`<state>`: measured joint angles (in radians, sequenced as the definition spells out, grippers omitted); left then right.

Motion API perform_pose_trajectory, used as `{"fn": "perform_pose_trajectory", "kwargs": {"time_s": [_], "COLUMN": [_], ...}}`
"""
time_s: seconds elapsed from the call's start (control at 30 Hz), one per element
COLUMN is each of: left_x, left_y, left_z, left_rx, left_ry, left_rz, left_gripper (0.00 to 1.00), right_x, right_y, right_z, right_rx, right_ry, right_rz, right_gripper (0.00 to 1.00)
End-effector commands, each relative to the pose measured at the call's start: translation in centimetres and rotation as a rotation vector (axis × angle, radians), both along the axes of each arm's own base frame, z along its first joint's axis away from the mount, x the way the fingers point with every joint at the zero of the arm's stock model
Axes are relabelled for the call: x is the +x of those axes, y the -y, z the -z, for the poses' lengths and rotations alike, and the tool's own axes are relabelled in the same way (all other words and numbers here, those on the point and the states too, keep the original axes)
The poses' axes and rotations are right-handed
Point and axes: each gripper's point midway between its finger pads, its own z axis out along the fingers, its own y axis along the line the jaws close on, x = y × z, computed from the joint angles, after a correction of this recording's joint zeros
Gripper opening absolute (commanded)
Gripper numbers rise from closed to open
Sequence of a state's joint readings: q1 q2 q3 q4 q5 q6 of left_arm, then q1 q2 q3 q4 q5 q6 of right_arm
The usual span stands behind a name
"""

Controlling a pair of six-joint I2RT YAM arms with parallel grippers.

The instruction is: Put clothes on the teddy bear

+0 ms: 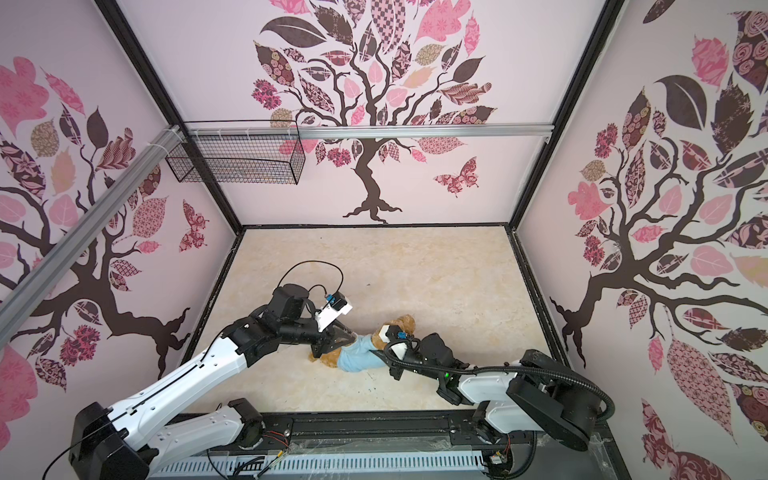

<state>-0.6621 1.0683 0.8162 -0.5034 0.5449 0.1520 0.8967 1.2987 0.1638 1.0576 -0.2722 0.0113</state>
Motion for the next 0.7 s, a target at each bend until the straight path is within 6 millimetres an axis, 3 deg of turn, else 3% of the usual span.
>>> {"fn": "perform_pose_trajectory", "kwargs": {"time_s": [0.0, 0.17, 0.27, 0.33, 0.4, 0.57, 0.67], "left_x": [-0.1, 0.0, 0.1, 0.2, 0.2, 1.8, 3.3], "left_y": [0.1, 0.0, 0.1, 0.2, 0.4, 0.1, -0.8], "left_z": [0.8, 1.7, 1.5, 0.9, -0.7, -5.8, -4.7], "left_rx": [0.019, 0.047, 0.04, 0.02, -0.029, -0.334, -0.368], "left_ry": [-0.005, -0.011, -0.013, -0.008, 0.003, 0.007, -0.025], "left_rz": [0.012, 0.013, 0.011, 0.0, -0.015, -0.193, -0.268], "left_gripper": [0.31, 0.3, 0.22, 0.11, 0.0, 0.0, 0.0], "right_x": [0.4, 0.4, 0.4, 0.6, 1.1, 3.4, 3.5], "right_y": [-0.6, -0.7, -0.7, -0.4, 0.4, 3.5, 4.9], "right_z": [-1.6, -1.7, -1.5, -0.9, 0.2, 5.3, 6.7], "right_rx": [0.038, 0.04, 0.036, 0.022, -0.003, -0.112, -0.153], "right_ry": [0.011, 0.008, 0.003, -0.008, -0.045, -0.298, -0.391], "right_rz": [0.007, 0.003, 0.006, 0.026, 0.078, 0.289, 0.371], "right_gripper": [0.0, 0.0, 0.0, 0.0, 0.0, 0.14, 0.28]}}
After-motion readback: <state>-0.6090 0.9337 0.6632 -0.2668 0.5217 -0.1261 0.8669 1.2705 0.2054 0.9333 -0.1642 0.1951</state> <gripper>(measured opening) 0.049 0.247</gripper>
